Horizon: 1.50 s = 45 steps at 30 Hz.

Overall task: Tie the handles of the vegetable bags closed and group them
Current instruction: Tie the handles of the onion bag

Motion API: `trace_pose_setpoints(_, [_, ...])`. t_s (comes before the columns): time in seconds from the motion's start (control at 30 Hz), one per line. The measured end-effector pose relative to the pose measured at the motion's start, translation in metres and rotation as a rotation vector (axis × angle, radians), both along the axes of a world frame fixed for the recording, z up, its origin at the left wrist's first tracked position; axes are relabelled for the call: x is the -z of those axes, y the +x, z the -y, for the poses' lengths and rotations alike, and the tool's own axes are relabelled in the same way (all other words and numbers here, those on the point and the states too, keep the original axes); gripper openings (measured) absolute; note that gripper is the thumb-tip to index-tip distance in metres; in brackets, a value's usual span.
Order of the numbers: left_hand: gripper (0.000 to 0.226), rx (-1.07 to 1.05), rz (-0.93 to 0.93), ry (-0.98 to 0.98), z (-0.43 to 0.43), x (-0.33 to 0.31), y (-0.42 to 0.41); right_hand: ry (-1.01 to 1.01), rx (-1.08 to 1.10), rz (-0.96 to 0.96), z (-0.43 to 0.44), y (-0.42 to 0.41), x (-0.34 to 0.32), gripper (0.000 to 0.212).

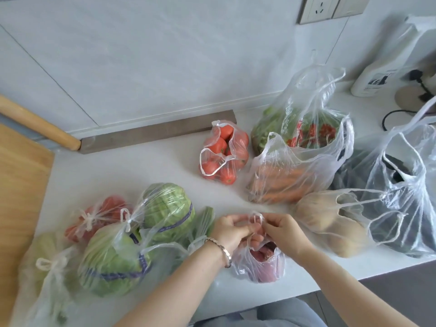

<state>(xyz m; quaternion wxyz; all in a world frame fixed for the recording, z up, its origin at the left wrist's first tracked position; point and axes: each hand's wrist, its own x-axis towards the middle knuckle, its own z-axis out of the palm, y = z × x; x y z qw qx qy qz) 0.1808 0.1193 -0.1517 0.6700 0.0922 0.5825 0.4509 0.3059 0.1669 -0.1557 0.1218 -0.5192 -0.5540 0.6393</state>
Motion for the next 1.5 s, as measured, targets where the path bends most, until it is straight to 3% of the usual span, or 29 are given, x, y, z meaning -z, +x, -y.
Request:
trace_pose_setpoints(0.17, [0.014, -0.024, -0.008, -0.043, -0.003, -0.007, 0.014, -0.158, -0.173, -0.112, -0.014, 0.018, -0.010, 0.040])
trace_pose_setpoints(0.27, [0.016, -0.087, -0.080, -0.068, -0.008, -0.008, 0.018, -0.212, -0.225, -0.211, -0.020, 0.025, -0.014, 0.027])
trace_pose_setpoints(0.33, [0.018, -0.112, -0.118, -0.062, -0.009, -0.011, 0.021, -0.132, -0.164, -0.172, -0.020, 0.026, -0.016, 0.007])
trace_pose_setpoints(0.5, [0.019, -0.104, -0.190, -0.080, -0.008, -0.012, 0.027, 0.166, -0.012, 0.013, -0.016, 0.029, -0.009, 0.022])
trace_pose_setpoints(0.67, [0.012, -0.182, -0.099, -0.099, -0.005, -0.006, 0.024, 0.297, -0.043, 0.046, -0.014, 0.032, -0.002, 0.022])
trace_pose_setpoints(0.83, [0.014, -0.182, -0.148, -0.058, -0.005, -0.008, 0.029, 0.174, -0.082, -0.003, -0.011, 0.029, 0.001, 0.011])
trace_pose_setpoints(0.93, [0.015, -0.113, -0.287, -0.008, -0.007, -0.007, 0.029, 0.095, 0.005, -0.061, -0.010, 0.024, 0.002, 0.006])
trace_pose_setpoints(1.03, [0.013, -0.005, -0.429, 0.049, -0.007, -0.007, 0.025, -0.011, 0.041, -0.118, -0.011, 0.024, 0.001, 0.014])
trace_pose_setpoints(1.13, [0.027, 0.147, -0.545, 0.046, 0.000, -0.003, 0.020, -0.085, 0.093, -0.189, -0.016, 0.029, 0.002, 0.018])
trace_pose_setpoints(1.33, [0.044, 0.486, -0.850, 0.301, 0.024, 0.014, 0.027, 0.041, 0.162, 0.133, -0.028, 0.024, 0.022, 0.019])
trace_pose_setpoints(1.43, [0.038, 0.463, -1.011, 0.396, 0.021, 0.020, 0.028, 0.201, -0.076, 0.309, -0.024, 0.013, 0.026, 0.019])
trace_pose_setpoints(1.5, [0.038, 0.403, -1.040, 0.388, 0.017, 0.022, 0.026, 0.269, -0.204, 0.314, -0.019, 0.009, 0.021, 0.021])
